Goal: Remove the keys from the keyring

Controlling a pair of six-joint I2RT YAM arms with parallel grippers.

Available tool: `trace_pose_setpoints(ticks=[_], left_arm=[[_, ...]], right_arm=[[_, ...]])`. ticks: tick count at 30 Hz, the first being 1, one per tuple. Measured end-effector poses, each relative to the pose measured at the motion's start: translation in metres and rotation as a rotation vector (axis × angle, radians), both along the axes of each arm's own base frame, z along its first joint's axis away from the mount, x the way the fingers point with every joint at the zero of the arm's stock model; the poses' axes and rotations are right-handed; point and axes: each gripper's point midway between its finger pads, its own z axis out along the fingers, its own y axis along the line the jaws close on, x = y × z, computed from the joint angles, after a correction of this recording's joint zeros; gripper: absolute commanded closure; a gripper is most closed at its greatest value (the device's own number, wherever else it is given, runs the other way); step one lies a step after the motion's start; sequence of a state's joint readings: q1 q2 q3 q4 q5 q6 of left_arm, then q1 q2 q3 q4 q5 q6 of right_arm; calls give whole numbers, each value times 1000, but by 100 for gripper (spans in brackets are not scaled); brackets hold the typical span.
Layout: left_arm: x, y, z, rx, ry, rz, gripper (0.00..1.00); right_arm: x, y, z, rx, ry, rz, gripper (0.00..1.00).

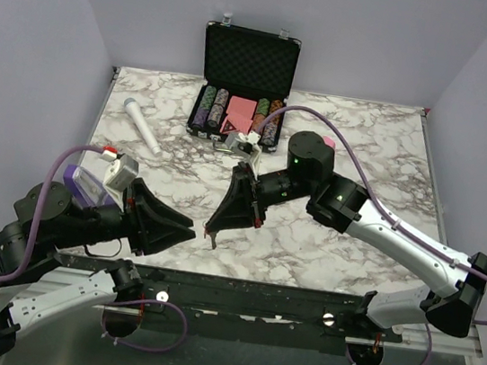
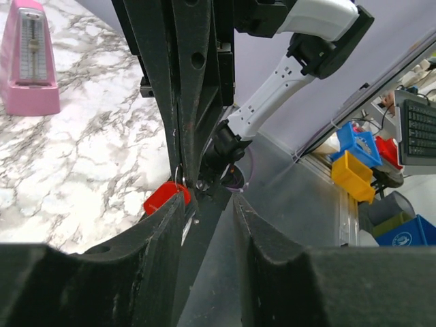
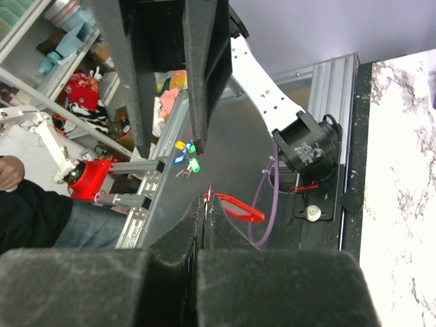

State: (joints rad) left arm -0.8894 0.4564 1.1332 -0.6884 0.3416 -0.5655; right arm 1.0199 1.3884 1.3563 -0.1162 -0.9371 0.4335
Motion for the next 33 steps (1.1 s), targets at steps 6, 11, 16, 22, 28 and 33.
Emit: trace_pose_setpoints(ticks=[6,11,16,22,28,33], left_arm=[[0,-5,7,-49,7,-13,65],[3,-10,15,-77,16,-15,67],[7,-16,12,-66,38,-14,68],[9,-18,10,-60,52,-13,69],[12,-18,9,-59,57,4,64],[16,-16,8,-57,60,28,63]], right_arm=[[-5,-5,10,26,2,15,99],[-6,-5,11,27,2,18,99],[-6,-5,11,27,2,18,99],[-6,-5,13,30,0,18,99],[-7,-6,19,43,-8,20,99],[-7,-7,19,44,-8,23,99]])
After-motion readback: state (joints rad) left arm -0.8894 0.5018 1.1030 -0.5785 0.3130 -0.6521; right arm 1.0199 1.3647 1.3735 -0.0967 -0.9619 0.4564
